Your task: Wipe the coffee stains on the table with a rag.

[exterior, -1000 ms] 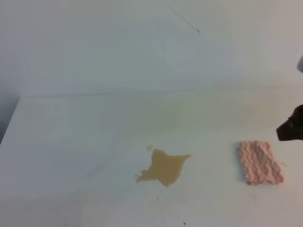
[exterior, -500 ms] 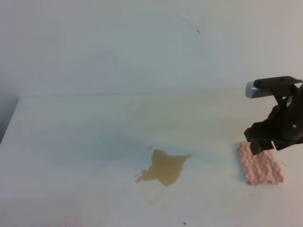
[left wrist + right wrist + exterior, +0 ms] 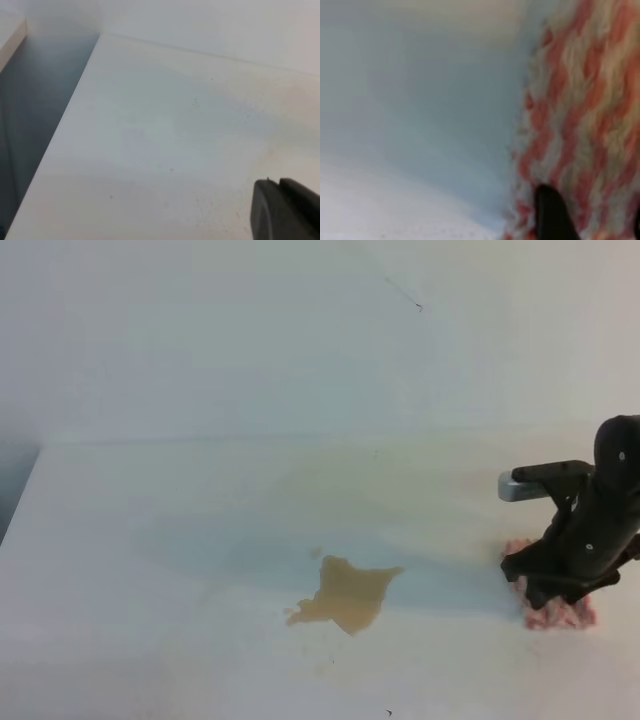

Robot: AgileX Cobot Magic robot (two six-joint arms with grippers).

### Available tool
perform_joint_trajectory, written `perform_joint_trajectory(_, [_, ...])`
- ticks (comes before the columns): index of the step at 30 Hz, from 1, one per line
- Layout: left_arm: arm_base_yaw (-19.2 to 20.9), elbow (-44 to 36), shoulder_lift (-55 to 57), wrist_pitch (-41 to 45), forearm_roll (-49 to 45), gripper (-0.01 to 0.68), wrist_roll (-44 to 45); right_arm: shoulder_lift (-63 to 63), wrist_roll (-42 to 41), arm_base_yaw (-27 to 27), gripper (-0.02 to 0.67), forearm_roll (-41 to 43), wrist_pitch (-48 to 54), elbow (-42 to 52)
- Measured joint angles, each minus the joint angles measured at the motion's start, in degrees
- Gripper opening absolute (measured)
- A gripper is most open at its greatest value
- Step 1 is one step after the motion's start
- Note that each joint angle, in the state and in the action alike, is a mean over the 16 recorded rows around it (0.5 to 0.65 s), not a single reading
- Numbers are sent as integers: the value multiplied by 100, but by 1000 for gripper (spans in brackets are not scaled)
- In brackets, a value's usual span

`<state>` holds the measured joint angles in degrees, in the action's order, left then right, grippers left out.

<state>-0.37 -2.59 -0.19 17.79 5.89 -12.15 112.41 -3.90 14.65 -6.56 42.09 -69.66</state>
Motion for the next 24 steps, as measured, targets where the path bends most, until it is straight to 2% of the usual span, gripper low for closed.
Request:
perform_joint_trajectory(6, [1, 0, -19, 0, 0, -1, 0, 131, -209, 24, 77, -217, 172, -250])
perform_joint_trajectory(10, [1, 0, -28, 0, 0, -1, 0, 147, -393, 118, 13, -423, 368, -586])
perform_joint_trajectory(16, [1, 0, -19, 0, 0, -1, 0, 151, -625, 545, -4, -727, 637, -1274])
perform_joint_trajectory(24, [1, 0, -28, 0, 0, -1, 0, 405, -839, 1626, -1, -861, 772, -2329])
